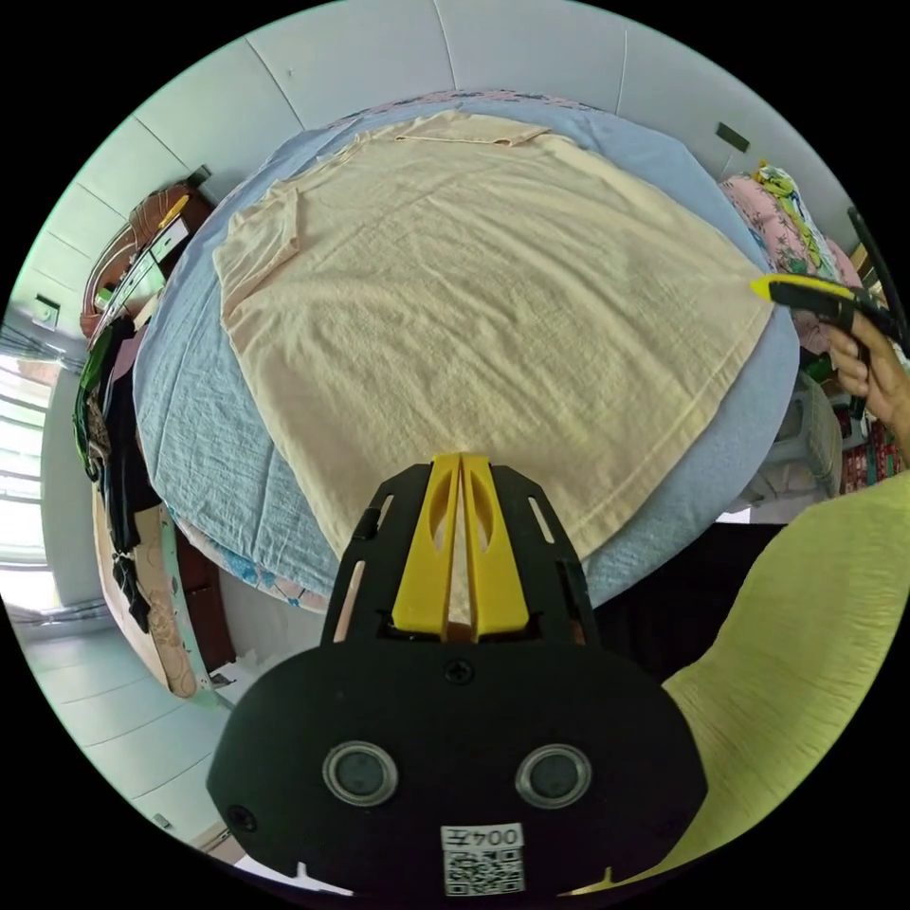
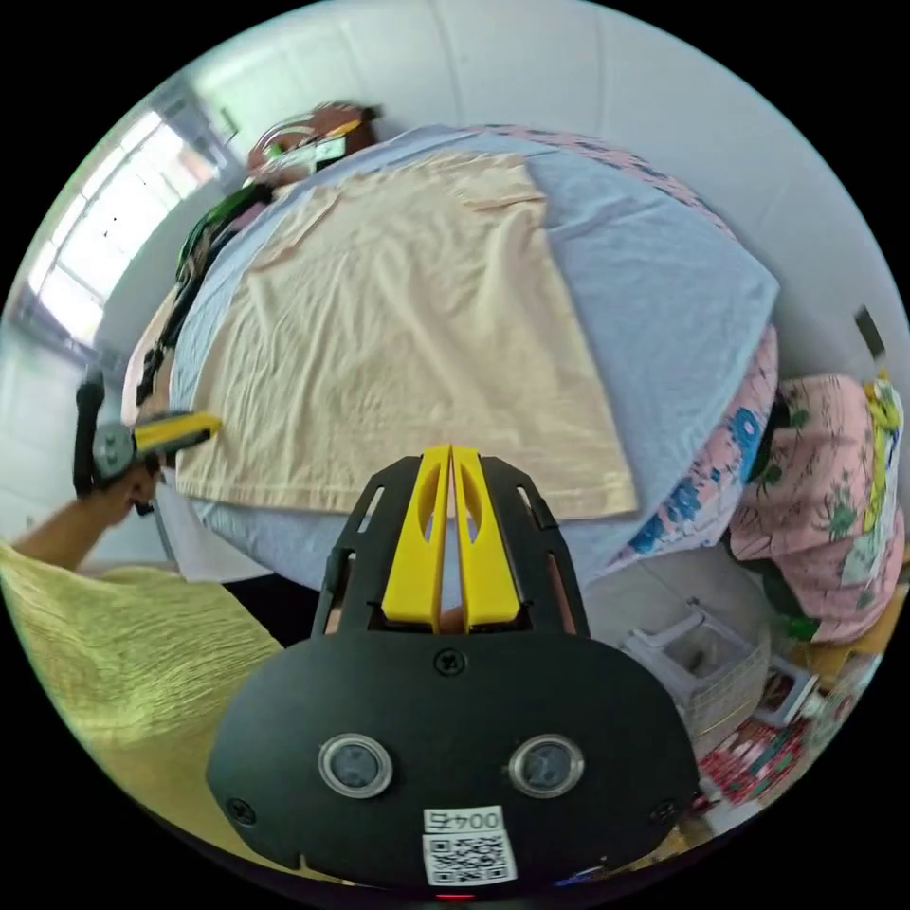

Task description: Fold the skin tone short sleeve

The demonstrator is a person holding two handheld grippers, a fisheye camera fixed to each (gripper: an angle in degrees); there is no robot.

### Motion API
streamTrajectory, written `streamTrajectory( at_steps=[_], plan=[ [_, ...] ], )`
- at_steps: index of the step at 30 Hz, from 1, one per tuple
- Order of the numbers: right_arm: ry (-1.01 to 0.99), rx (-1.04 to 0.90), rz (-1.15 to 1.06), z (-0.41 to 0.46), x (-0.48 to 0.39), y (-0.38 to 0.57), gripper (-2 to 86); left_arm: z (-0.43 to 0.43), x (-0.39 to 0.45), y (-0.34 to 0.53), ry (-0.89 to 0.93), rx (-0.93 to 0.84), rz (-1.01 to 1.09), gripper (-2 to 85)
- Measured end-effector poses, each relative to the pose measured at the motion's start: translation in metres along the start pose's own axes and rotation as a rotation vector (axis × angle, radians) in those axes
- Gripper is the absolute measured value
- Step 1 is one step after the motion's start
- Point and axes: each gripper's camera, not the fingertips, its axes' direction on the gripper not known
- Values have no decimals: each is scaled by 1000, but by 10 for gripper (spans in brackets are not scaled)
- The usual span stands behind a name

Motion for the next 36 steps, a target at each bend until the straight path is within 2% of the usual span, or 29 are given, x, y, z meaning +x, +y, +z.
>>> streamTrajectory(
  at_steps=[5, 14, 19, 26, 28, 31, 36],
  plan=[
    [-15, -21, 60, -15, 62, -45, 52, 8, 5, 0, 53, 10, -81, 4],
    [114, -153, -161, 9, 98, -159, 55, 20, 42, -22, -35, -83, -111, 4],
    [138, -230, -293, 21, 104, -201, 90, 27, 49, -31, -20, -120, -257, 3],
    [153, -281, -418, 24, 119, -221, 35, 34, 58, -36, -8, -131, -322, 3],
    [163, -289, -384, 21, 138, -226, 26, 36, 59, -38, 2, -137, -341, 3],
    [51, -289, -244, 14, 172, -231, 28, 39, 63, -41, 2, -142, -338, 3],
    [45, -213, -235, 2, 191, -247, 42, 43, 68, -44, -1, -145, -326, 3]
  ],
)
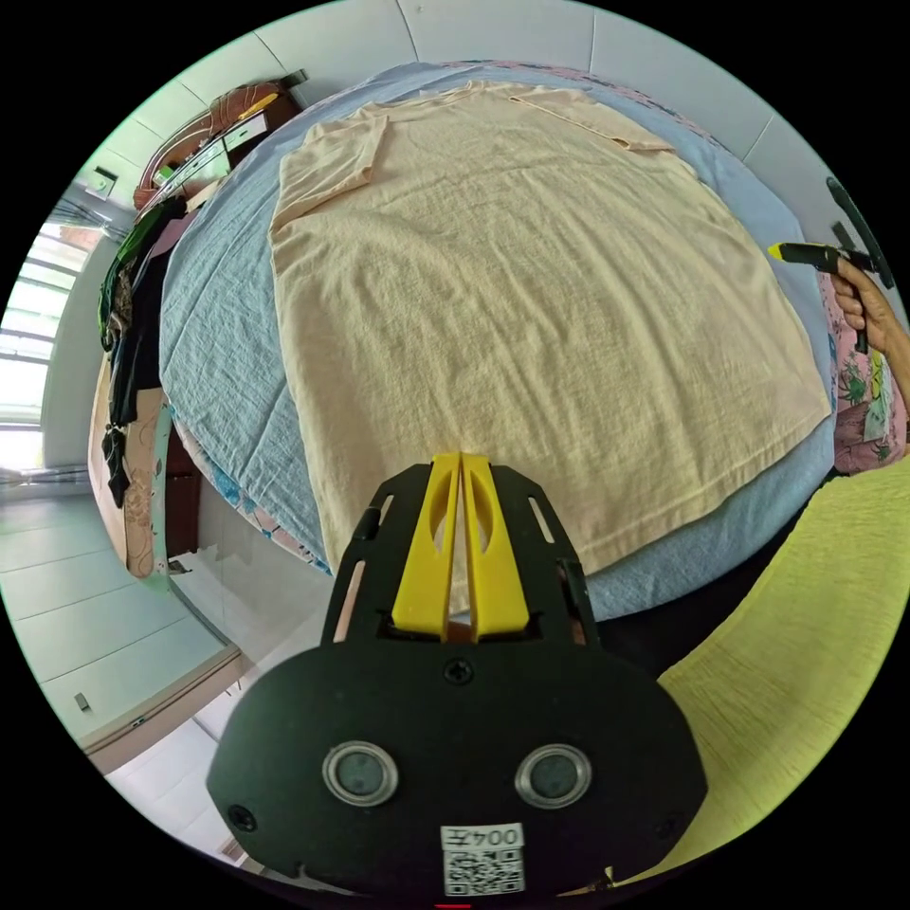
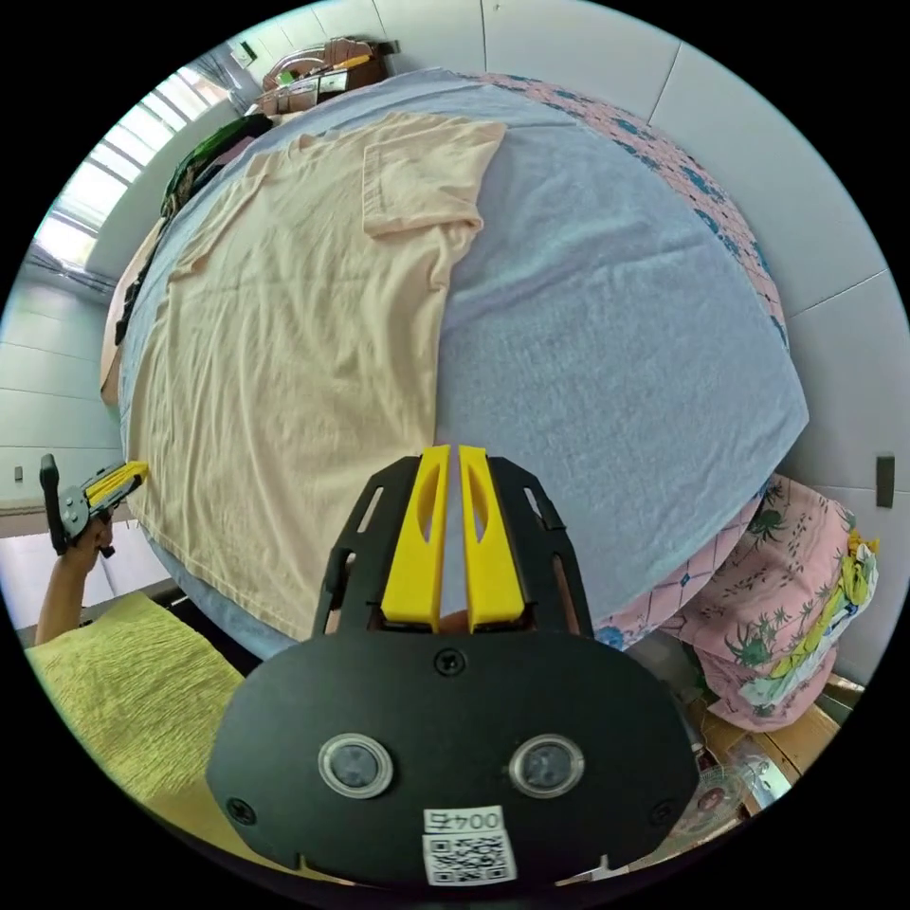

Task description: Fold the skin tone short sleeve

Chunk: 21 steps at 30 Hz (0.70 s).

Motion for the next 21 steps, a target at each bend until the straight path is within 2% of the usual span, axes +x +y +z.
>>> streamTrajectory(
  at_steps=[6, 11, 15, 18, 21],
  plan=[
    [-45, 33, -21, 1, 10, -56, 81, 4, -2, -1, 35, 2, -55, 3],
    [70, -65, -65, 19, 13, -73, 19, 7, 2, -4, 21, -9, -45, 3],
    [38, -66, 75, 19, 51, -65, 7, 9, 0, -4, 32, -9, -54, 3],
    [-49, 41, 100, 9, 64, -68, 37, 11, -4, -3, 54, -5, -77, 2],
    [-39, 64, 52, 9, 57, -91, 81, 12, -8, -3, 65, -9, -93, 3]
  ],
)
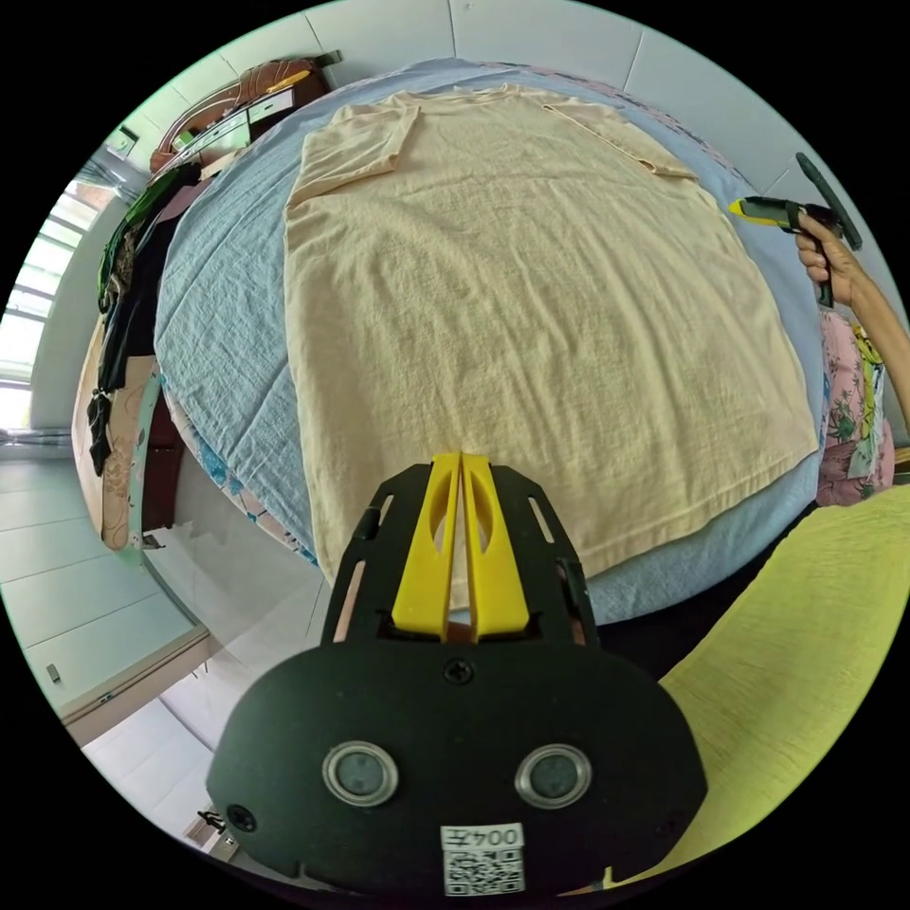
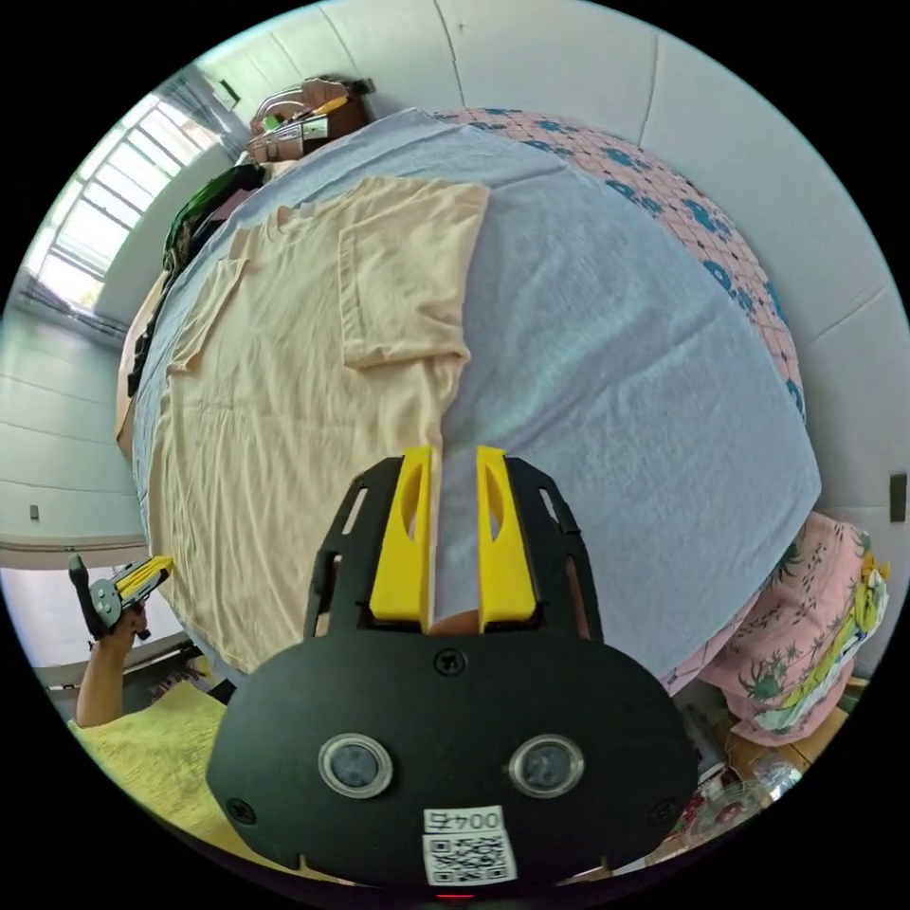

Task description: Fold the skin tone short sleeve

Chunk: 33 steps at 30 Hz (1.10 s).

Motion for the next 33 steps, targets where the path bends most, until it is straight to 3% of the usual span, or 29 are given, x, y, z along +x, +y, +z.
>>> streamTrajectory(
  at_steps=[6, 8, 13, 17, 21, 28, 33],
  plan=[
    [58, -70, -63, 27, 9, -13, 32, 2, -2, -1, -19, -8, 12, 3],
    [64, -64, 10, 24, 25, -5, 30, 3, -3, 0, -23, -7, 19, 4],
    [-129, -118, -6, 27, 39, 41, 71, 6, -15, 4, 4, 6, 17, 3],
    [-104, -105, -12, 38, 30, 67, 48, 8, -24, 7, 23, 10, 16, 4],
    [76, -92, -61, 53, 27, 81, 5, 10, -33, 9, 23, 7, 36, 4],
    [-150, -155, -67, 52, 38, 147, 53, 14, -51, 15, 20, 7, 64, 3],
    [-178, -158, -25, 66, 38, 186, 67, 18, -67, 22, 26, 12, 76, 3]
  ],
)
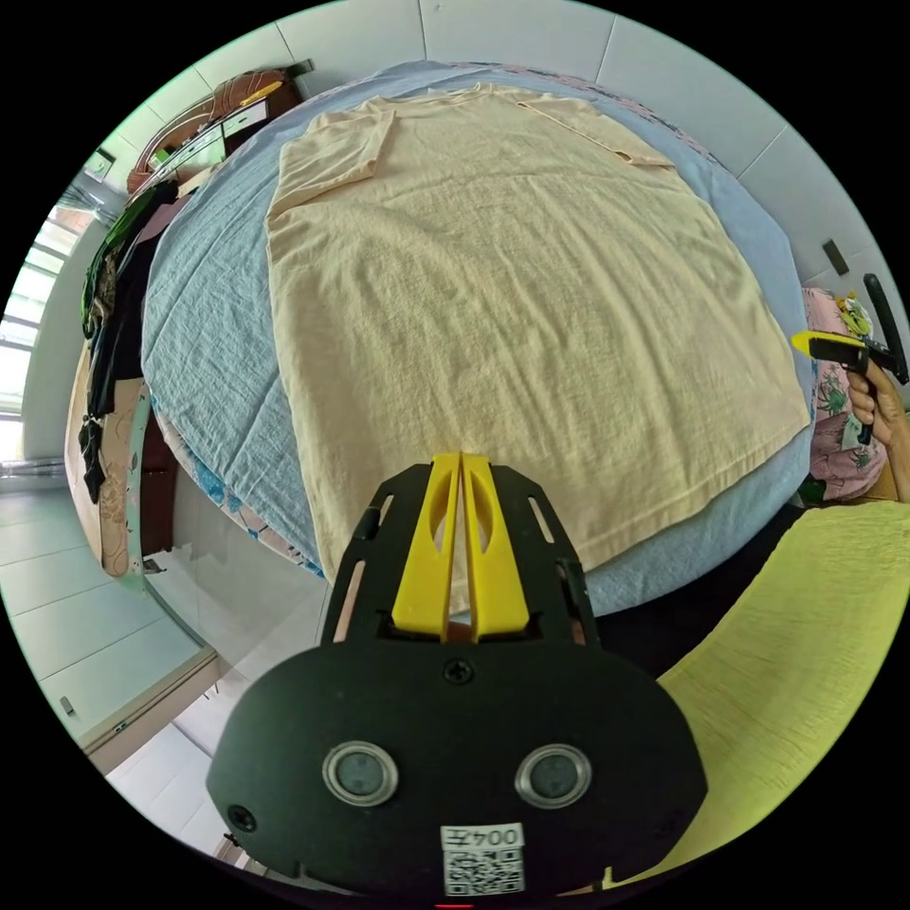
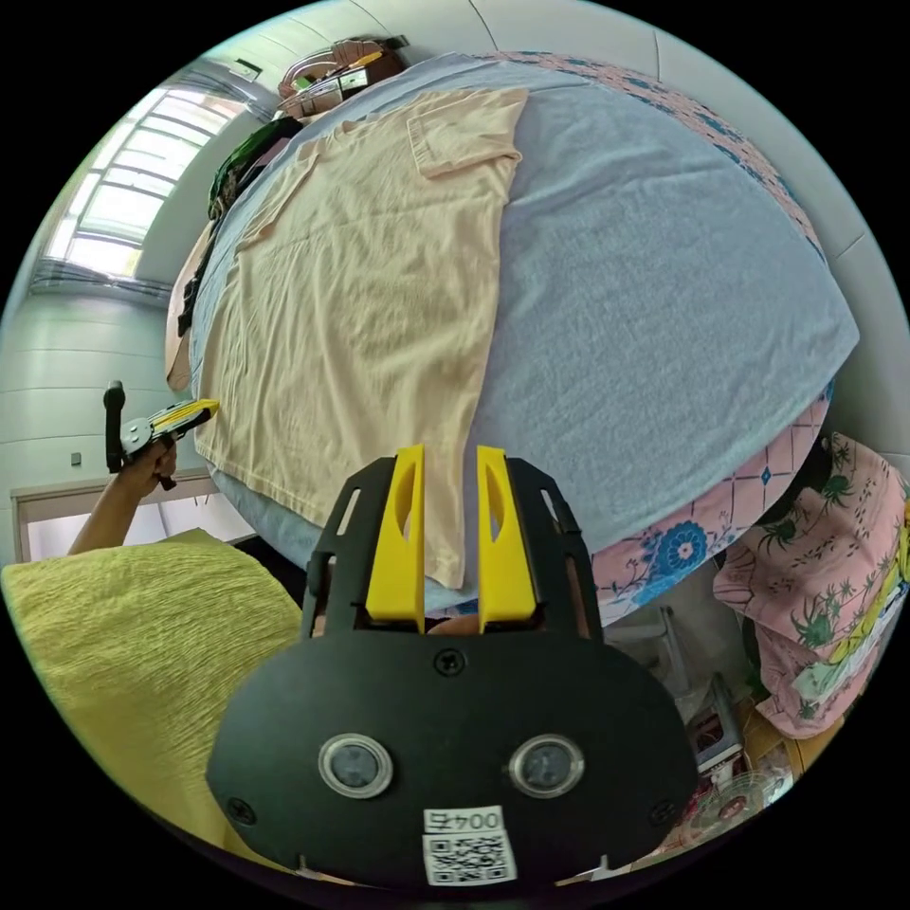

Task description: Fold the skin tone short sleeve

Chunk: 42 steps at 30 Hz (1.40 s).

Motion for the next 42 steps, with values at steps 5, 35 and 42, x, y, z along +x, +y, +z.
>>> streamTrajectory(
  at_steps=[5, 35, 42],
  plan=[
    [76, -21, 3, 30, -4, 12, 25, 4, -19, 9, 9, 2, 9, 3],
    [-120, 94, 238, 130, 70, 135, 77, 81, -324, 254, 648, 312, -491, 82],
    [-273, 159, 386, 155, 103, 159, 68, 136, -392, 304, 999, 434, -764, 106]
  ],
)
